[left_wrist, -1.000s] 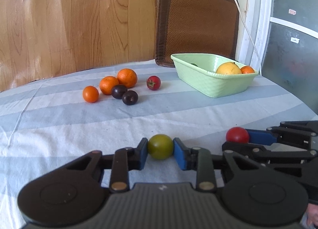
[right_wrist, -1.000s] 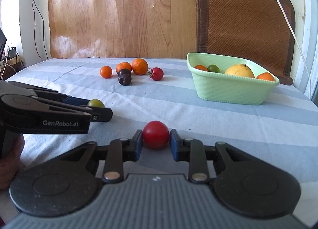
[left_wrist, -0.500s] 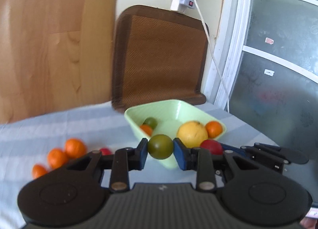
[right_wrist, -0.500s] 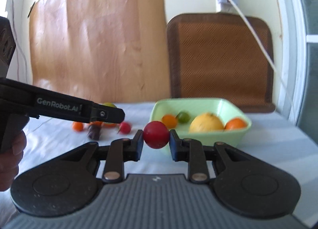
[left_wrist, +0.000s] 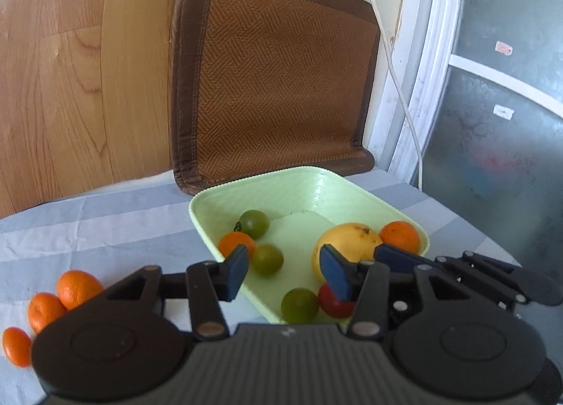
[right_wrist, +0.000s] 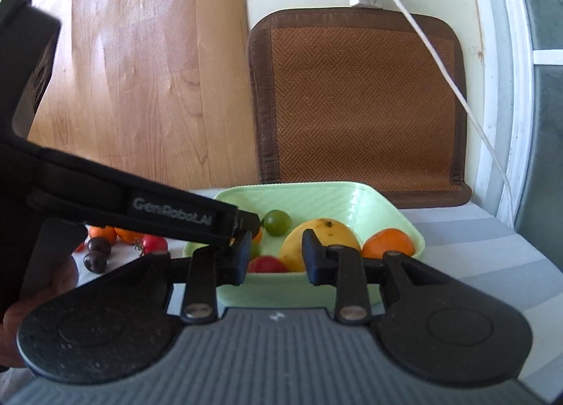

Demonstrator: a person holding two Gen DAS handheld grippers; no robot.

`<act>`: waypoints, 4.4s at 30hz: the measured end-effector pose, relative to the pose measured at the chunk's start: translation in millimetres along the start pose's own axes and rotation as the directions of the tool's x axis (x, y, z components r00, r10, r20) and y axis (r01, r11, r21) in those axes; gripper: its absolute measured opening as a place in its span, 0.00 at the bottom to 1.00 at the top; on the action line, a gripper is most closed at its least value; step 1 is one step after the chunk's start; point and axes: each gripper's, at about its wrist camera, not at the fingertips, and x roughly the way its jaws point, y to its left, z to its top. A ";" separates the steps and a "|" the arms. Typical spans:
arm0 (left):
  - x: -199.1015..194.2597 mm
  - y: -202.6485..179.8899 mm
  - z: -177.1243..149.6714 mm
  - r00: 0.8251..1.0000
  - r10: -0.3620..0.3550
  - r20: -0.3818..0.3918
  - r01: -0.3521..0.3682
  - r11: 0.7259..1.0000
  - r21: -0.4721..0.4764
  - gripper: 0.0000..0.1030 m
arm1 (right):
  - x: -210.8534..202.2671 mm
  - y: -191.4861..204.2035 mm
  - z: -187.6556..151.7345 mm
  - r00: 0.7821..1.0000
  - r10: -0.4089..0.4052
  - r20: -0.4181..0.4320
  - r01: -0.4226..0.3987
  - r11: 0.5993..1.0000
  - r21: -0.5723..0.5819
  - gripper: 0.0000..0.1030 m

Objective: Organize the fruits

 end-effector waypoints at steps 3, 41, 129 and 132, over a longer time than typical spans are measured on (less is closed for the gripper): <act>-25.1 11.6 3.3 0.998 0.008 0.055 -0.006 0.999 -0.037 0.49 | -3.9 -0.5 -1.3 0.999 -0.018 0.027 0.018 1.000 0.011 0.42; -104.3 84.5 -102.3 0.980 0.191 -0.061 -0.198 0.971 -0.134 0.24 | 83.6 127.5 11.5 0.934 0.123 -0.336 -0.252 0.893 -0.373 0.28; -151.1 53.1 -139.7 0.972 0.236 -0.024 -0.237 0.968 -0.086 0.46 | -40.8 120.3 -37.7 0.924 0.262 -0.277 -0.313 0.936 -0.160 0.40; -151.1 53.4 -139.7 0.972 0.235 -0.023 -0.236 0.968 -0.086 0.47 | -40.8 120.2 -37.7 0.924 0.262 -0.277 -0.313 0.936 -0.159 0.40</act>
